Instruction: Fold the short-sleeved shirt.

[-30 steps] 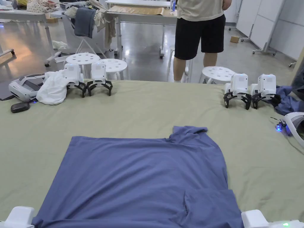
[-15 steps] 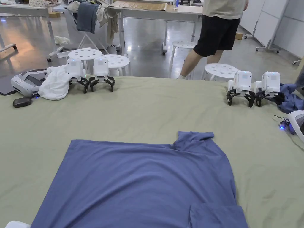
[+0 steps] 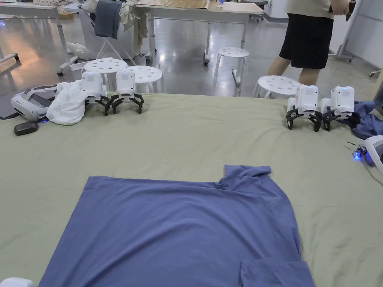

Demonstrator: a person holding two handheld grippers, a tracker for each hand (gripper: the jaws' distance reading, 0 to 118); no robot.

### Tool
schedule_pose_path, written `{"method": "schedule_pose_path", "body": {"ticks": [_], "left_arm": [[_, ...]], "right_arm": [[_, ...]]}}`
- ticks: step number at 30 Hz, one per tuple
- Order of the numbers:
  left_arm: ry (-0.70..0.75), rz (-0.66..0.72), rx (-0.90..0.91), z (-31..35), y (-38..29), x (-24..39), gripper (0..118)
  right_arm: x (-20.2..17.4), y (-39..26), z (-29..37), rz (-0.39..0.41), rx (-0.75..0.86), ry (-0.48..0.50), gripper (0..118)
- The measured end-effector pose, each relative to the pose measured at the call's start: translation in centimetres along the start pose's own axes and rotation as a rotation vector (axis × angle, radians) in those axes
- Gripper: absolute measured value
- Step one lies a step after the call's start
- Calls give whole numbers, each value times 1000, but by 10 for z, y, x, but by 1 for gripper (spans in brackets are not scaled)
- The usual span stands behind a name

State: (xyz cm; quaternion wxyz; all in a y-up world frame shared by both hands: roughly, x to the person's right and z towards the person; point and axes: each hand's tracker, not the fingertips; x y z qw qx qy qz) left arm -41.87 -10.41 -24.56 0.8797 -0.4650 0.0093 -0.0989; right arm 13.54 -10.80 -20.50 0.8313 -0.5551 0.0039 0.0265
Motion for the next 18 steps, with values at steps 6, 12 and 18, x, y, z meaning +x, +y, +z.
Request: {"method": "schedule_pose_path", "body": {"ticks": [6,12,18], "left_arm": [[67,161,350,62,48,-2,117],[31,227,622,123,95,18,76],[53,167,699,135,112,52,0]], "right_arm": [[11,41,79,-64,383,-139,104],[-20,78,146,-16,775,-153,85],[-57,92,154,35,858,-161,4]]}}
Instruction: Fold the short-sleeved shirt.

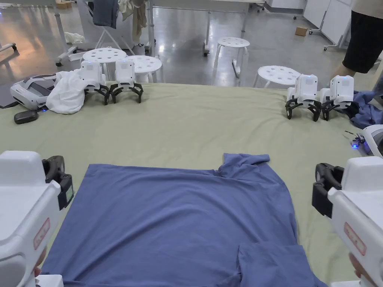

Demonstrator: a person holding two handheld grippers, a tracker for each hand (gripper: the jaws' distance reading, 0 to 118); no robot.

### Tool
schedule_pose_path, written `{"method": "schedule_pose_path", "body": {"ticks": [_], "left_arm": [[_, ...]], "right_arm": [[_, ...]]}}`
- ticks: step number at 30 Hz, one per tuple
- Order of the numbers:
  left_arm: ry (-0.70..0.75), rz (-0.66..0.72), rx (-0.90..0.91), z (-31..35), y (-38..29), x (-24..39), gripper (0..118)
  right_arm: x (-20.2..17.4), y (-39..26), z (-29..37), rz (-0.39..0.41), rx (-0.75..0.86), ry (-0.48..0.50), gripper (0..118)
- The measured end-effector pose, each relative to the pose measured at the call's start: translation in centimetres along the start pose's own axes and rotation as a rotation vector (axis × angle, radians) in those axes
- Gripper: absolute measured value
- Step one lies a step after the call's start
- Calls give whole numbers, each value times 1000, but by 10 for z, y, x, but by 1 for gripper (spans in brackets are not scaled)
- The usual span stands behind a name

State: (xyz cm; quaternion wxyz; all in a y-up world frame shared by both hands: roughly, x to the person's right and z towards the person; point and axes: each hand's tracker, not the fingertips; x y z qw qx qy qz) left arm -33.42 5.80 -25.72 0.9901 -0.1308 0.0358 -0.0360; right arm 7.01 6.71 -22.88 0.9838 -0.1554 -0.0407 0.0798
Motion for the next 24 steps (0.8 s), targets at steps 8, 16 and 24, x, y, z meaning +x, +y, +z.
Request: {"method": "schedule_pose_path", "body": {"ticks": [8,16,24], "left_arm": [[-33,-34,3,-10,-14,20,0],[-48,-132,-122,-60,-36,28,0],[-45,-13,-388,-201,-68,-2,0]], "right_arm": [[-29,-17,-20,26,-18,33,4],[-42,-27,-52,48,-58,58,4],[-35,-29,-97,56,-120,67,4]]}}
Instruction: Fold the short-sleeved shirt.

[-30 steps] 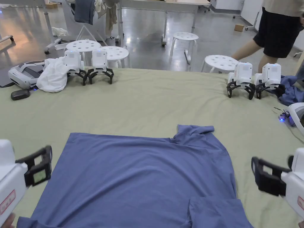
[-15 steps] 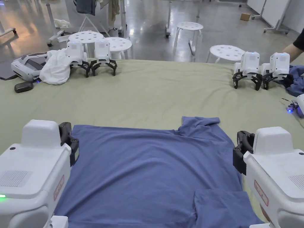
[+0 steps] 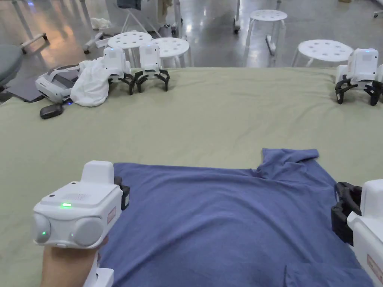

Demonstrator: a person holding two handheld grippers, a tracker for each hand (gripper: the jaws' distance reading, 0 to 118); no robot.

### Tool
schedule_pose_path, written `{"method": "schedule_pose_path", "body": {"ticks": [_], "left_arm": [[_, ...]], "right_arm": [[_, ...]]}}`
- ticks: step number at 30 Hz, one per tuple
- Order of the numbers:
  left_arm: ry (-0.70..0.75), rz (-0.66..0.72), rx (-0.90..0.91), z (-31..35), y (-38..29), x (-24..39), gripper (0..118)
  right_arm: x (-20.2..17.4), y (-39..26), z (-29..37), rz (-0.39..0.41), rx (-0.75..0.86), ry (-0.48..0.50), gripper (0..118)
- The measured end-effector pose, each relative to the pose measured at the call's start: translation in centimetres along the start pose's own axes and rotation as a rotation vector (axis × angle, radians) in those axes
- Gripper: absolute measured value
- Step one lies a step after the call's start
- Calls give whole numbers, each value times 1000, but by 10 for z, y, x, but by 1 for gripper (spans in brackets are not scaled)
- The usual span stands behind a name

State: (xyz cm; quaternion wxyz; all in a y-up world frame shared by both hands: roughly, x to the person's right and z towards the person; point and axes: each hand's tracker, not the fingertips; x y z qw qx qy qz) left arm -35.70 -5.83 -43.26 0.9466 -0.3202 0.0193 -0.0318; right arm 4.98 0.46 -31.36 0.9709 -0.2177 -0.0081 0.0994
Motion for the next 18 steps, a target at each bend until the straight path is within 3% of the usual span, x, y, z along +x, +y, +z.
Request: {"method": "schedule_pose_path", "body": {"ticks": [6,8,10,11,12,18], "left_arm": [[47,49,-74,-104,22,-34,3],[53,74,-94,-128,33,-36,33],[59,92,-143,-154,40,-42,90],[68,99,-157,-166,42,-43,106],[70,100,-152,-171,44,-41,112],[97,80,-250,-212,41,-32,111]], "right_arm": [[10,-2,-34,4,-57,-9,4],[14,-5,-45,-4,-84,-13,4],[16,-8,-53,-4,-101,-21,4],[17,-10,-56,-2,-109,-27,4],[18,-11,-60,-1,-119,-32,4],[21,-21,-73,4,-163,-55,4]]}}
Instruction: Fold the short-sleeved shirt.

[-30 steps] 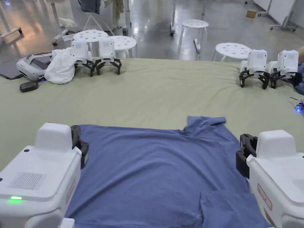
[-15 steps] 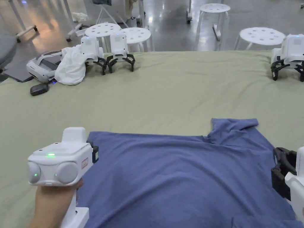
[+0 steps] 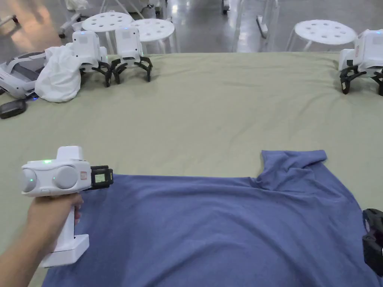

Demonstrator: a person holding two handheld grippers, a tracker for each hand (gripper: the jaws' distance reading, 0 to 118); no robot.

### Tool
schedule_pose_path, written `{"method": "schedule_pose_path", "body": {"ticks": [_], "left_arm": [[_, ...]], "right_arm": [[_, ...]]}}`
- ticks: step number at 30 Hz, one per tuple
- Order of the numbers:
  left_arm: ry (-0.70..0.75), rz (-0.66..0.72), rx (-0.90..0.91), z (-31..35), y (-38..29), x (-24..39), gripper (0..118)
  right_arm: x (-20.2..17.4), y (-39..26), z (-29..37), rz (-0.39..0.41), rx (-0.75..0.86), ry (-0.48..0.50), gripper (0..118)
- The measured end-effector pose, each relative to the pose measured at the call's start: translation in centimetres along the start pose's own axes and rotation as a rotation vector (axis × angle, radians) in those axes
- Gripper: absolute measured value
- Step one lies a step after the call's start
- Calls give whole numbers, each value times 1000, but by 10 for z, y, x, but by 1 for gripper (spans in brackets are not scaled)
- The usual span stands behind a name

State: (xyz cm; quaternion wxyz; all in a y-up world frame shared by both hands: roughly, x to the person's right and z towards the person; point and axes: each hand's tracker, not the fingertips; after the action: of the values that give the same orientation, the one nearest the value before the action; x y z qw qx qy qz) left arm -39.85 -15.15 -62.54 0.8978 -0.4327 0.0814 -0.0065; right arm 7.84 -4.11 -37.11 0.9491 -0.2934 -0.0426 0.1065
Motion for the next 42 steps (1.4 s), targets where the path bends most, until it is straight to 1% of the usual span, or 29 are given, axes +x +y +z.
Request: {"method": "schedule_pose_path", "body": {"ticks": [1,2,3,4,5,6,7,8,9,10,11,12,14,16,17,18,20,22,23,28,31,33,36,37,38,39,40,41,42], "left_arm": [[4,-9,-37,-6,-3,3,108],[-9,-10,-49,-9,-6,3,99],[-24,-6,-53,-11,-10,4,95],[-77,21,-37,-8,-14,4,91],[-37,23,-16,-6,-16,3,83],[-42,16,-19,-5,-16,2,73],[-56,11,-15,0,-16,6,50],[-65,-4,-11,5,-17,9,50],[-73,-36,-7,9,-17,13,42],[-76,-90,0,14,-15,12,13],[-103,-119,5,17,-18,14,0],[-75,-125,-3,19,-20,14,0],[-83,-109,19,29,-21,10,0],[-92,-63,48,40,-22,6,0],[-94,-55,58,45,-23,4,0],[-96,-54,57,49,-21,-2,0],[-97,-53,86,61,-23,-3,0],[-86,-76,106,70,-24,-4,0],[-85,-84,114,73,-25,-5,0],[-84,-84,113,92,-31,-4,0],[-82,-88,103,95,-33,-2,0],[-78,-97,102,94,-35,-2,0],[-74,-105,101,92,-34,-1,0],[-72,-107,101,91,-35,-1,0],[-72,-107,102,89,-35,-2,0],[-72,-105,101,88,-35,-3,0],[-73,-101,99,87,-35,-4,0],[-73,-97,100,88,-35,-3,0],[-74,-93,98,89,-35,-2,0]], "right_arm": [[0,-1,-1,-1,-5,-3,4],[1,-1,-2,-1,-9,-5,4],[1,-2,-2,0,-14,-7,4],[2,-3,-2,3,-19,-10,4],[3,-4,-3,6,-25,-13,4],[5,-4,-3,9,-32,-16,4],[6,-5,-4,10,-43,-18,4],[10,-5,-6,-1,-56,-17,4],[13,-6,-6,-19,-65,-15,4],[17,-7,-7,-46,-79,-10,4],[22,-7,-9,-61,-90,-7,4],[27,-7,-10,-67,-94,-6,4],[36,-5,-16,-71,-108,-4,5],[48,-3,-29,-72,-141,4,5],[54,-2,-37,-82,-154,13,8],[61,0,-49,-94,-178,17,15],[77,3,-79,-128,-246,43,53],[88,3,-111,-168,-296,67,98],[92,3,-128,-163,-329,73,106],[102,-3,-199,-167,-389,30,106],[98,-6,-226,-181,-436,35,106],[91,-9,-238,-173,-465,56,105],[78,-11,-242,-155,-473,41,98],[78,-10,-241,-158,-474,36,91],[78,-8,-238,-164,-476,43,91],[76,-7,-234,-166,-471,63,87],[72,-4,-229,-154,-462,81,76],[67,-2,-226,-117,-446,112,61],[61,0,-223,-76,-441,131,38]]}}
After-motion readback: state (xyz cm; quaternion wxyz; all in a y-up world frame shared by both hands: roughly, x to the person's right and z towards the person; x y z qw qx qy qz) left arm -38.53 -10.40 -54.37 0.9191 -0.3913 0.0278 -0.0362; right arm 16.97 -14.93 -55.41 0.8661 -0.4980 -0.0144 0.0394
